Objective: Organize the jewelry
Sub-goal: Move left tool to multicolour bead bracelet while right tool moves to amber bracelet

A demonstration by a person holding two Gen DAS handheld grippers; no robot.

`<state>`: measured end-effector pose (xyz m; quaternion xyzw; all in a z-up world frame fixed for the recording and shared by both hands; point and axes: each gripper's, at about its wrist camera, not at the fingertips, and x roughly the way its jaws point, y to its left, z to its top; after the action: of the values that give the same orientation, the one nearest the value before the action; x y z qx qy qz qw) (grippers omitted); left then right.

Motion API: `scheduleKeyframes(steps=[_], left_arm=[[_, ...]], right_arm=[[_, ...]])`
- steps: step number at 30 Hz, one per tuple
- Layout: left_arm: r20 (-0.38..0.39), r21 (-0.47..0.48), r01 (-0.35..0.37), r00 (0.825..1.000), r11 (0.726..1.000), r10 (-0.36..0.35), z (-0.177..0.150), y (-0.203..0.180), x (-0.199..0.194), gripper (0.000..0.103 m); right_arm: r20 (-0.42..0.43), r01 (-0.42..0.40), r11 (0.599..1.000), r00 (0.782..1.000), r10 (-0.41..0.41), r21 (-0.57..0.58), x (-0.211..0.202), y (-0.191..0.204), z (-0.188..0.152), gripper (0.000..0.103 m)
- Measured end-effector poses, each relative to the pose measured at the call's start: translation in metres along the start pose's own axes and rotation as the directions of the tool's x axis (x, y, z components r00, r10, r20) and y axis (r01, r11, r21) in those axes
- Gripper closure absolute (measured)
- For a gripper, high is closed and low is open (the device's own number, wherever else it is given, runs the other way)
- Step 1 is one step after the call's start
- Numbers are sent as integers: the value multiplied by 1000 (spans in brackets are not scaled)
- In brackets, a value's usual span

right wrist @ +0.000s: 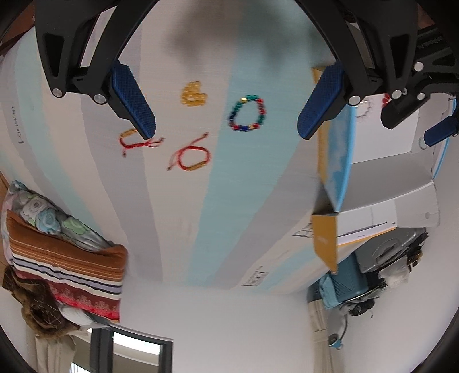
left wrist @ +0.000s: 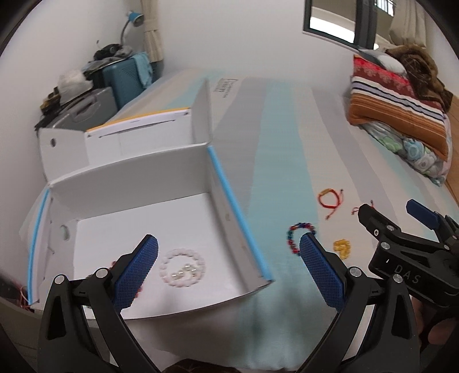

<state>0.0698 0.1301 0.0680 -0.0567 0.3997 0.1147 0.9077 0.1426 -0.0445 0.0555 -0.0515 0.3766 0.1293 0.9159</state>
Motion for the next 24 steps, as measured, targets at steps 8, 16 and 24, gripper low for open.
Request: scheduleKeyframes(steps=[8,16,24], left_arm=[[-6,21,34,999,999,-34,13,-44,12,6],[-43,48,69,997,996,-67,19,-85,41,6],[-90,79,100,992,992,-93,21,-118,77,6]], right_arm=[[-20,39,998,999,-38,53,10,-53,-5,8],[-55,81,994,996,-77,71,26,-93,-13,8],[-100,95,993,991,-88,66,51,-118,-29,8]])
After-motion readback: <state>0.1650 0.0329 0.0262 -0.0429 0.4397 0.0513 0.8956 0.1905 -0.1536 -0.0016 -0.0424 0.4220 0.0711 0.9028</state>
